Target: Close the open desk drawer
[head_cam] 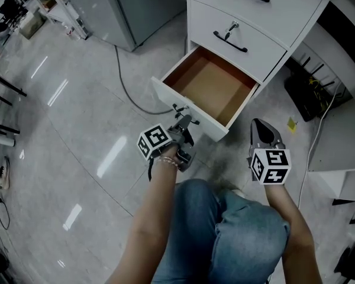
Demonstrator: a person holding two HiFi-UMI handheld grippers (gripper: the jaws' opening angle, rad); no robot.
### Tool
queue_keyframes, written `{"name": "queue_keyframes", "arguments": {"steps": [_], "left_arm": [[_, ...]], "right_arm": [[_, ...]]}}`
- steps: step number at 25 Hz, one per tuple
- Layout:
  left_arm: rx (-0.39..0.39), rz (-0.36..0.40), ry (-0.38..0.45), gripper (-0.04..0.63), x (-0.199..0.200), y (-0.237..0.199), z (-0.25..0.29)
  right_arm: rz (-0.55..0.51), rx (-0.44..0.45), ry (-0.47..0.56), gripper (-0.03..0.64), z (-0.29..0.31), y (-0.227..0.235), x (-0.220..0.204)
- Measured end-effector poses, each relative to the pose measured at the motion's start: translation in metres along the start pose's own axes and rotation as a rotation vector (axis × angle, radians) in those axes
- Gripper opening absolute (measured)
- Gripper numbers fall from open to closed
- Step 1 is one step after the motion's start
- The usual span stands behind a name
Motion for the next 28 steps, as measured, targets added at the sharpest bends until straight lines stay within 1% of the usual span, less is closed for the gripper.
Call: {"name": "queue_keyframes", "arguments": {"steps": [4, 8, 10, 13, 21, 28], "left_arm": [[0.045, 0.010, -0.019, 0.020, -0.003, 0.002, 0.004], [0.055, 0.011, -0.018, 0.021, -0.002, 0.003, 0.004], [0.082, 0.028, -0.026, 0.023, -0.003, 0.003, 0.006], [0.113, 0.075, -0.043, 0.026, -0.005, 0.003, 0.007], [0.076, 0.078, -0.031, 0.025, -0.005, 0.009, 0.011], [0.103, 0.081, -0.022, 0.025, -0.002, 0.020, 0.031]], "right_arm": [[0.006, 0.002, -0.020, -0.002, 0.003, 0.002, -0.003], [0.007, 0.011, -0.014, -0.002, 0.003, 0.002, -0.002], [0.011, 0.011, -0.013, -0.002, 0.003, 0.002, -0.003], [0.027, 0.003, -0.006, -0.002, 0.001, 0.003, -0.005], [0.046, 0.003, -0.006, -0.002, -0.003, 0.006, -0.014], [0.054, 0.001, 0.004, -0.002, -0.006, 0.014, -0.015]]}}
Point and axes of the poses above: the fingertips, and each gripper's own axes: z forward along the fingers, y to its right, x out of its top, the point moved 3 cm from there along -z, backward along the fingers, and after that the axes turned 12 degrees about x, right-handed, at the moved point
